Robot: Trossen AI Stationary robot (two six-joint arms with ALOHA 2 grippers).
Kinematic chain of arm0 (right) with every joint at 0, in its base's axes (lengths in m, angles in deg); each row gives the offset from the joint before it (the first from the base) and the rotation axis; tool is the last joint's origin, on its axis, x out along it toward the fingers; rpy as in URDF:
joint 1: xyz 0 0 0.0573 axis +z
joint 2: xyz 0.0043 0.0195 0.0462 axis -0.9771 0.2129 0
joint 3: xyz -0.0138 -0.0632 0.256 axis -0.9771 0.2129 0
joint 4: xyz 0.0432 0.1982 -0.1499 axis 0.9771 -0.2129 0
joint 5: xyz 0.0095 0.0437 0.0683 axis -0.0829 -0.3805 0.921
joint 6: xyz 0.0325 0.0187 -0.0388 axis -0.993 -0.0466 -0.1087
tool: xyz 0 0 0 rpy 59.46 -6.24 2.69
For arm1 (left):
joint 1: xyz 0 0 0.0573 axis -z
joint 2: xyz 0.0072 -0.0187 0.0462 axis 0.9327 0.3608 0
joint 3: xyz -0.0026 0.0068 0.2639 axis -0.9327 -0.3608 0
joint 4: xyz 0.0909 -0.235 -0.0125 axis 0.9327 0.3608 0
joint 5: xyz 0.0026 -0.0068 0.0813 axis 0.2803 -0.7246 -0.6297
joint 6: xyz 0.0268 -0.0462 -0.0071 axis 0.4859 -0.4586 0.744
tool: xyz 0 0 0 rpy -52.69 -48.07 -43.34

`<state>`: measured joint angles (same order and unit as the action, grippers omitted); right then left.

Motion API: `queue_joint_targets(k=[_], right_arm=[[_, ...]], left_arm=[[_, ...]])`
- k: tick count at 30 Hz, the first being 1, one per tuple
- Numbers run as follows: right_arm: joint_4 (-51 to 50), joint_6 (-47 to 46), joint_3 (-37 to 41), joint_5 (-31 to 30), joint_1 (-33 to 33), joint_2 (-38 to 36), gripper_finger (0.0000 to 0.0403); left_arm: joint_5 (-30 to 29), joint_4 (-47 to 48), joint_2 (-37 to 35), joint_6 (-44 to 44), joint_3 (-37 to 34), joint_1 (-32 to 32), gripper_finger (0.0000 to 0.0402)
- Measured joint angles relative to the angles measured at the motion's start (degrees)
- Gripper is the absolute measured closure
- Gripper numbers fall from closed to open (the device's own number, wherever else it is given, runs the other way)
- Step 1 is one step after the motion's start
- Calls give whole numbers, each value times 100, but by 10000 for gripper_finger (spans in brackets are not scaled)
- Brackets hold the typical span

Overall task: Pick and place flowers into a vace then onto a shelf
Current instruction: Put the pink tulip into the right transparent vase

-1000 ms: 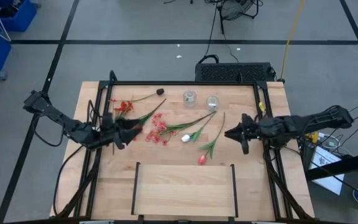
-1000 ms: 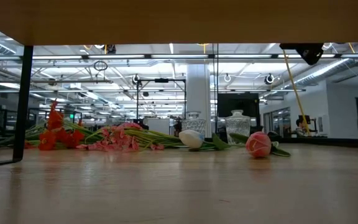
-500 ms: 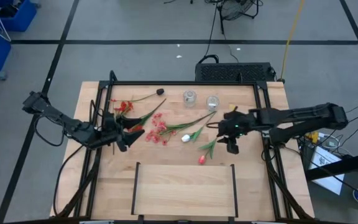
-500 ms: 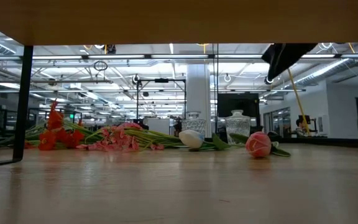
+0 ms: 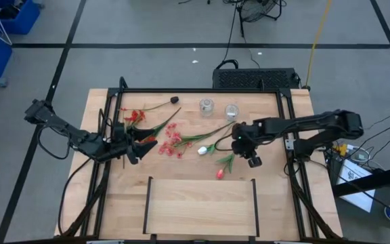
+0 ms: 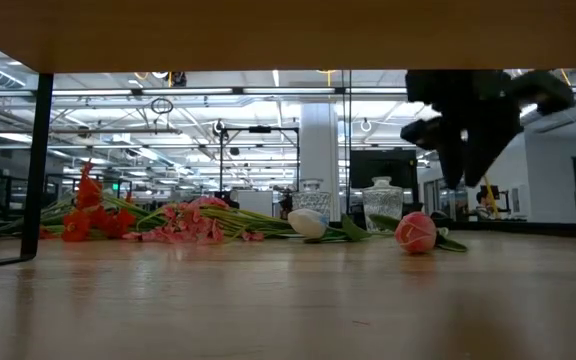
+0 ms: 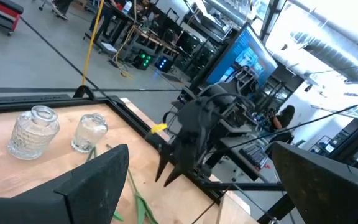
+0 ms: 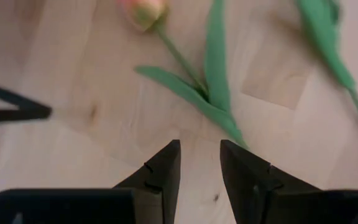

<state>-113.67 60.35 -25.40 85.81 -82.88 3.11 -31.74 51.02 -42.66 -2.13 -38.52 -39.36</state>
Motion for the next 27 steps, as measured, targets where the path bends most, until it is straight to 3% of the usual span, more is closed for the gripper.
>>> queue_joint_targets(k=[15, 27], right_arm=[[522, 1369, 2, -283, -123, 883, 298], [768, 1452, 41, -292, -124, 1273, 298]], left_arm=[[-2, -4, 0, 8, 0, 1, 2], [-4, 0, 0, 46, 0, 0, 2]])
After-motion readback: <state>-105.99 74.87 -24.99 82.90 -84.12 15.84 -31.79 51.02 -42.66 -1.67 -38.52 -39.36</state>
